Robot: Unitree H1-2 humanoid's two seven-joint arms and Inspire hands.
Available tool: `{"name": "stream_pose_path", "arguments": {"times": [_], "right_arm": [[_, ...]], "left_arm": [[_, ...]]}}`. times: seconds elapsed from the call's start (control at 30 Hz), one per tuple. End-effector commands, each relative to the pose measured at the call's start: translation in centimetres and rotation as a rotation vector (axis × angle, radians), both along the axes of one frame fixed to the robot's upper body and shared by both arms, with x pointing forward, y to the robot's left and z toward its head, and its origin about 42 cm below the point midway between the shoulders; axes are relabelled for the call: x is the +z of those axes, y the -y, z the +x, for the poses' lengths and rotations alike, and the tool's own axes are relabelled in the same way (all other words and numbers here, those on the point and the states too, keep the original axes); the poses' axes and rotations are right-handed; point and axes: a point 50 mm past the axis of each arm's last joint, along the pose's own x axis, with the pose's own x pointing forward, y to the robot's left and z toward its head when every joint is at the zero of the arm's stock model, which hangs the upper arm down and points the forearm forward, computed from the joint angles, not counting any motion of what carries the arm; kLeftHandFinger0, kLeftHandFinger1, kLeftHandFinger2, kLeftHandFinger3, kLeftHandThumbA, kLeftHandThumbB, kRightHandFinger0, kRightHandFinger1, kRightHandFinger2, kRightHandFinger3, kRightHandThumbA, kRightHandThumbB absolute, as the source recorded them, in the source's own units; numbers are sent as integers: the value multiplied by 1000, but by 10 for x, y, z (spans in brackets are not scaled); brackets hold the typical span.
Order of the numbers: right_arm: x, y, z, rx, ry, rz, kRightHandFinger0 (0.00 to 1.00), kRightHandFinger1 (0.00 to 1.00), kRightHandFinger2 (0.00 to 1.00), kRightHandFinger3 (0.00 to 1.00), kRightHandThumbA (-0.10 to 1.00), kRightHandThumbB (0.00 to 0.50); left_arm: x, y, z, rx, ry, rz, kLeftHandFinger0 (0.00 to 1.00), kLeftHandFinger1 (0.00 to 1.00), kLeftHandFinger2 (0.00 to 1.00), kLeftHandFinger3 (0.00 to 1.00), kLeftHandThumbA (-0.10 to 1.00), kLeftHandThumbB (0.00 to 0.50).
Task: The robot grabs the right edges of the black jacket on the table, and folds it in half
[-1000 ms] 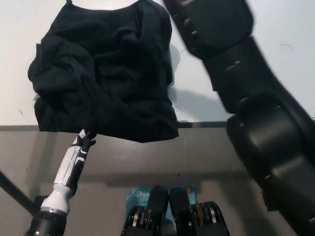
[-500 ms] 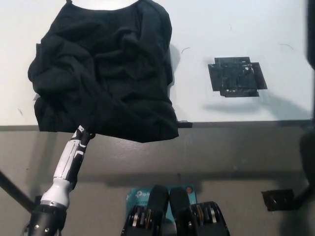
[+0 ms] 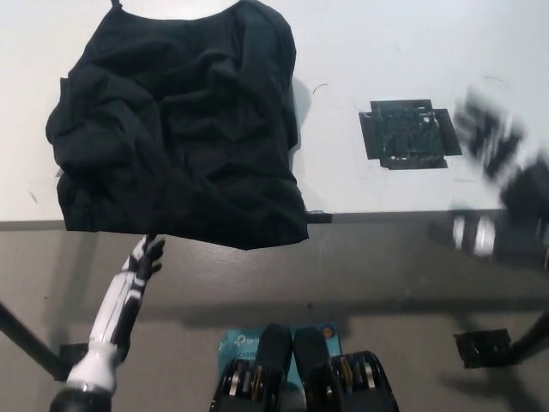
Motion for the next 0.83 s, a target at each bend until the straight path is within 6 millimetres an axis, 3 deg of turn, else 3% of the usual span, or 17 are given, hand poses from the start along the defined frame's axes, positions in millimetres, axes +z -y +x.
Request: {"name": "stream_pose_path", "arguments": {"times": [0.0,0.1,0.23,0.3,0.53,0.57,0.8], "right_arm": [[-46,-12,-45,-64,0,174,1000,1000,1000,1000,989,216],[-81,-14,-48,-94,-60,174,1000,1000,1000,1000,965,156],[-119,-11,-46,-129,-169,134,1000,1000,1000,1000,1000,183],[-127,-12,-42,-129,-191,130,1000,1000,1000,1000,998,180],[-133,-8,-38,-134,-210,121,1000,1000,1000,1000,952,152],[-134,-8,-38,-129,-208,117,1000,1000,1000,1000,936,129],[-135,-11,-36,-125,-188,82,1000,1000,1000,1000,889,157]], "left_arm": [[-6,-14,-30,19,15,-5,1000,1000,1000,1000,1000,498],[-10,-14,-37,20,7,-7,1000,1000,1000,1000,1000,495],[-16,-17,-45,25,-21,-10,1000,1000,1000,1000,1000,500],[-15,-22,-46,29,-20,3,1000,1000,1000,1000,1000,500],[-16,-21,-41,33,-15,2,1000,1000,1000,1000,1000,493],[-15,-22,-41,34,-16,3,1000,1000,1000,1000,1000,500],[-14,-23,-38,28,-16,4,1000,1000,1000,1000,1000,500]]}}
